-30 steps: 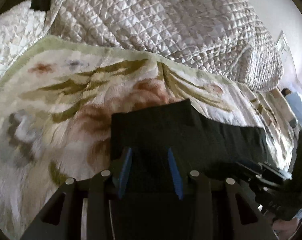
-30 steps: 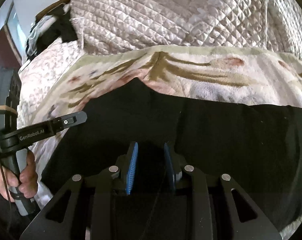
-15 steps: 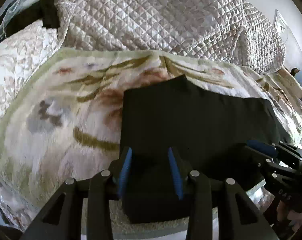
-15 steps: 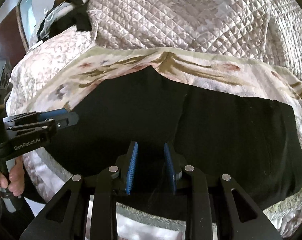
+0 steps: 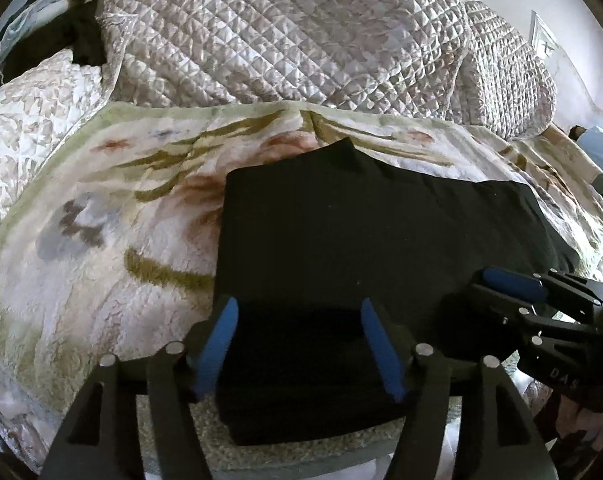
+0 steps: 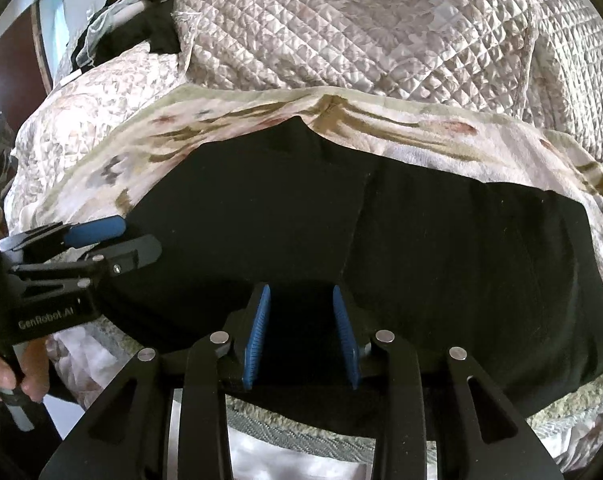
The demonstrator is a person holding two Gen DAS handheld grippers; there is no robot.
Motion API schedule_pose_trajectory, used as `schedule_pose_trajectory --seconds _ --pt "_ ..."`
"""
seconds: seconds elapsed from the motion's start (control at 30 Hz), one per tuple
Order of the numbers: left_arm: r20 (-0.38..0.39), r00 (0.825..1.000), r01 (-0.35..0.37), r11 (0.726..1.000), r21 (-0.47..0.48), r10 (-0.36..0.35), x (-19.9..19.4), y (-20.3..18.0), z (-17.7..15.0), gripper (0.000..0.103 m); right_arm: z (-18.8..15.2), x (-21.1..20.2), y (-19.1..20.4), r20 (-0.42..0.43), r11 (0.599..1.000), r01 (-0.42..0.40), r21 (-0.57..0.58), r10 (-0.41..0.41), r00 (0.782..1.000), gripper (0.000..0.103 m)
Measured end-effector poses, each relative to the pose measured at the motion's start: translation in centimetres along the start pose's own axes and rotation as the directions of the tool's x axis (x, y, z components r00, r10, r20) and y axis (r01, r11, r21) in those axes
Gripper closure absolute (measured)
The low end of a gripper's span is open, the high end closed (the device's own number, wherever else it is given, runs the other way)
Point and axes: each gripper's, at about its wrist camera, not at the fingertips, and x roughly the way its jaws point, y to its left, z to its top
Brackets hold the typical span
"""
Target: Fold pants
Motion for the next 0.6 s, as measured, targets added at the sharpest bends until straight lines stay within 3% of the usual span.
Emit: schedule_pose_trajectory --seconds 0.1,0.37,0.47,0.6 --pt "-0.001 1.000 0.003 1.000 0.006 -0.003 0.0 -0.2 0.0 0.032 0.1 0.0 -0.2 -0.001 1.000 -0.018 0.019 0.018 1.000 0.066" --pt "0.007 1.000 -0.017 1.000 -0.020 0.017 -0.5 -0.1 0.3 0.032 0.2 -0.5 -0.2 0.009 0.999 0.029 0.024 -0.029 1.000 0.068" --pt "0.011 0.999 -0.031 0.999 -0.031 0.031 -0.7 0.2 0.5 0.032 0.3 -0.9 -0.8 0.019 0.997 0.050 0.052 -0.051 0.999 0.075" --pt "0.013 0.999 -0.039 0.999 -0.036 0.039 -0.8 0.5 0.6 0.032 0.6 -1.8 -0.9 0.064 0.997 0.041 0.059 -0.045 0.997 0.076"
